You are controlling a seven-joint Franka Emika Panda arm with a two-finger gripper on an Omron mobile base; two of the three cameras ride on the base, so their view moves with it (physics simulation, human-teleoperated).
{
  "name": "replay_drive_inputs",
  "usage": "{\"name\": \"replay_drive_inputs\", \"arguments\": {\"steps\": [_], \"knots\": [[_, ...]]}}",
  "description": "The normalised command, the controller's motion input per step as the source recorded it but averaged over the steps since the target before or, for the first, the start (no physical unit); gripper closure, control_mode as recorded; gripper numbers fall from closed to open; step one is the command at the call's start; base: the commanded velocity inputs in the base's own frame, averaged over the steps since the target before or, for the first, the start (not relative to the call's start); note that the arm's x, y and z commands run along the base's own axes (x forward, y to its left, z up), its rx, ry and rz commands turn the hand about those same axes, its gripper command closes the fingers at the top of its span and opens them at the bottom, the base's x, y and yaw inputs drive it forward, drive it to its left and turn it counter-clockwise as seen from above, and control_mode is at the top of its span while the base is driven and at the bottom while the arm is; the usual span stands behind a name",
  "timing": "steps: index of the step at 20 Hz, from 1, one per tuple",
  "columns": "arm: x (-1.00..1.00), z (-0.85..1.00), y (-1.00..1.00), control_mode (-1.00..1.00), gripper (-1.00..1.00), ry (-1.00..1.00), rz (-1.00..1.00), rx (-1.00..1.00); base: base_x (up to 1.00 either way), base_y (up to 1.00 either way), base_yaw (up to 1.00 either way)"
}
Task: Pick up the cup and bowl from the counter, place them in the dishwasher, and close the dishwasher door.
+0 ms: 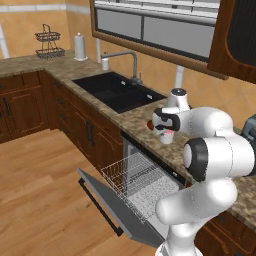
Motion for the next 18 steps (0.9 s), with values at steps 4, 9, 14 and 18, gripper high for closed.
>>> {"name": "replay_drive_inputs", "arguments": {"steps": [4, 9, 14, 18], "knots": [[0.31, -0.18, -0.13, -1.00, -1.00, 0.04, 0.00, 0.00, 0.00, 0.00, 0.00], [0.31, -0.20, -0.12, -1.00, -1.00, 0.05, 0.00, 0.00, 0.00, 0.00, 0.00], [0.24, -0.18, -0.04, -1.00, -1.00, 0.05, 0.00, 0.00, 0.00, 0.00, 0.00], [0.20, -0.18, 0.00, -1.00, -1.00, 0.04, 0.00, 0.00, 0.00, 0.00, 0.00]]}}
